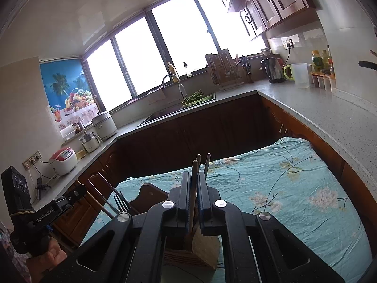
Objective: Organize utensils
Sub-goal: 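Lower the chopsticks into the holder and open both tools, then move both open tools back down toward the remaining chopsticks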
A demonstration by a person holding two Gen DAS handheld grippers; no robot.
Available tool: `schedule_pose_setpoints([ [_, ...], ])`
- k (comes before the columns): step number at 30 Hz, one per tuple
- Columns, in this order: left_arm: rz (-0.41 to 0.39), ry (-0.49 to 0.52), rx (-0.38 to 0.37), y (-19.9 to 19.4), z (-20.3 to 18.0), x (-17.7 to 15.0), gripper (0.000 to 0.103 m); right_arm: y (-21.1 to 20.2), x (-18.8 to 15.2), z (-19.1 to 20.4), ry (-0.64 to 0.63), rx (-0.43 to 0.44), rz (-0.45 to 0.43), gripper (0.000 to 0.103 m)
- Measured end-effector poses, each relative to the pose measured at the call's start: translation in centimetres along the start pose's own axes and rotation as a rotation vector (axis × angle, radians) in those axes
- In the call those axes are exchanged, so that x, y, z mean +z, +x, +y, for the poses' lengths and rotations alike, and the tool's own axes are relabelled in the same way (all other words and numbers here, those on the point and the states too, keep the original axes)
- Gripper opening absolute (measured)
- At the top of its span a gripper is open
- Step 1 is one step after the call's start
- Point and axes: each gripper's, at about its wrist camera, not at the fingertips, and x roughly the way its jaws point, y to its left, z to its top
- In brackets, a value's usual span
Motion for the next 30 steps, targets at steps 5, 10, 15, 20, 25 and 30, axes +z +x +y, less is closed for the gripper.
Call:
schedule_pose_setpoints([
  [5,0.014,0.005,-0.002,-0.3,0.3,-0.1,0.004,0.1,0.1,-0.3,0.011,0.015,0.013,0.011],
  [10,0.031,-0.002,0.021,-1.1,0.5,-0.4,0.029,-0.6,0.2,-0.6,0.037,0.029,-0.002,0.035],
  [15,0.024,-0.015,0.027,-3.0,0.8,-0.8,0.048,-2.6,0.3,-0.5,0.052,0.048,-0.057,0.068],
  [20,0.010,-0.010,0.051,-6.0,0.7,-1.9,0.074,-4.8,-0.3,-0.4,0.060,0.060,-0.086,0.092],
  [25,0.028,-0.006,0.086,-9.3,0.4,-4.0,0.084,-6.8,-2.1,-0.3,0.054,0.056,-0.080,0.099],
  [30,0.074,-0.008,0.120,-12.2,0.0,-5.8,0.087,-8.3,-4.2,-0.5,0.061,0.055,-0.049,0.099],
])
